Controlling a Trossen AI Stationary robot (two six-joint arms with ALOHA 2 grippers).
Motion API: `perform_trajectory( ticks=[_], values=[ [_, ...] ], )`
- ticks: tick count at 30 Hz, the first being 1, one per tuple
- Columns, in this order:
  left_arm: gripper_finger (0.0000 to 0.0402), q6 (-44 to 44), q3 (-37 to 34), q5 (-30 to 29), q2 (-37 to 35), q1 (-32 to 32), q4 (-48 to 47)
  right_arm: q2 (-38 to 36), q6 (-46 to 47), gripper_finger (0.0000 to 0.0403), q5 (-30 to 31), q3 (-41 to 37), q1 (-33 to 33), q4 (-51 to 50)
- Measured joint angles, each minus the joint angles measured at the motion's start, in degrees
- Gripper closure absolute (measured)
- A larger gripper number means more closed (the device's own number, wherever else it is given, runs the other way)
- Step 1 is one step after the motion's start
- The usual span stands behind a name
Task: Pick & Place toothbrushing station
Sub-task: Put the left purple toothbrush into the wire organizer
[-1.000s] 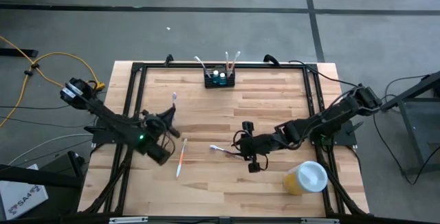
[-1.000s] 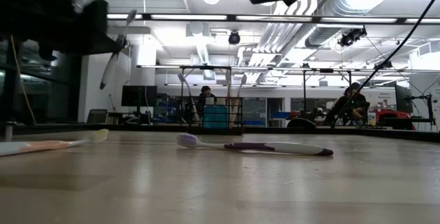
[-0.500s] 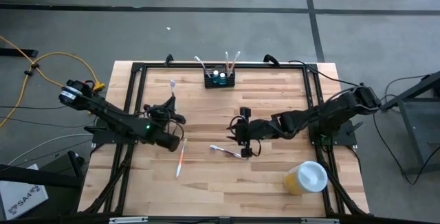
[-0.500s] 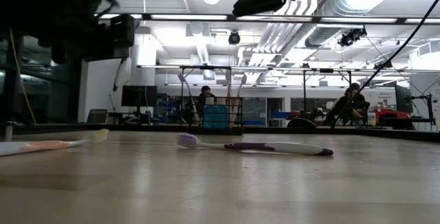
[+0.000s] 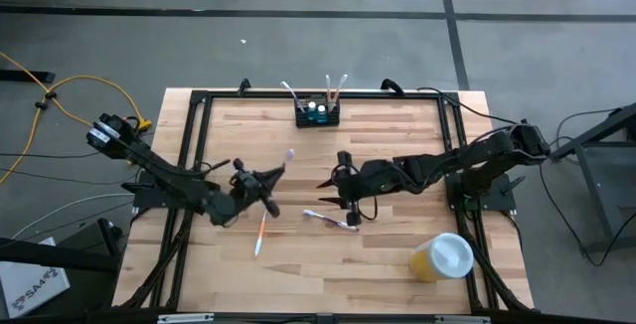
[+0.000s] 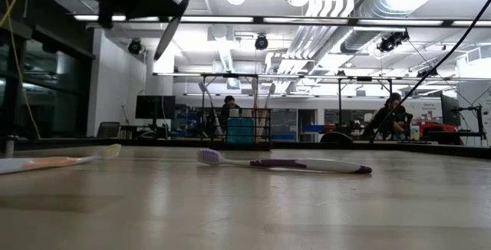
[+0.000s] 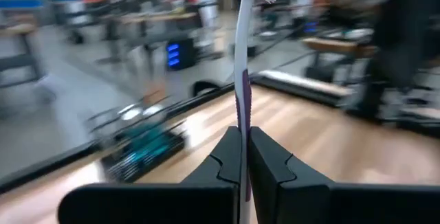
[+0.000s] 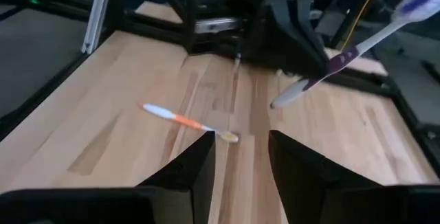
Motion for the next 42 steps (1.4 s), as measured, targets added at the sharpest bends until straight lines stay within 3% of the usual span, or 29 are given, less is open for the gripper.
perform_trajectory(
  ticks=[7,18,34,42],
  values=[
    [0.0401,12.69,0.0,14.24,0.0,2.78,12.31,0.0,-3.27,0.0275,0.48,0.0,-0.77,6.53],
    [0.0401,17.09,0.0,30.9,0.32,5.33,19.82,0.0,-6.25,0.0275,0.39,0.0,-2.98,13.61],
    [0.0401,19.35,0.0,31.58,7.65,7.55,29.77,0.0,-7.55,0.0275,0.16,0.0,-2.57,16.02],
    [0.0401,18.73,0.0,38.65,7.65,7.52,30.26,0.0,-7.51,0.0275,-0.01,0.0,-2.57,18.79]
  ],
)
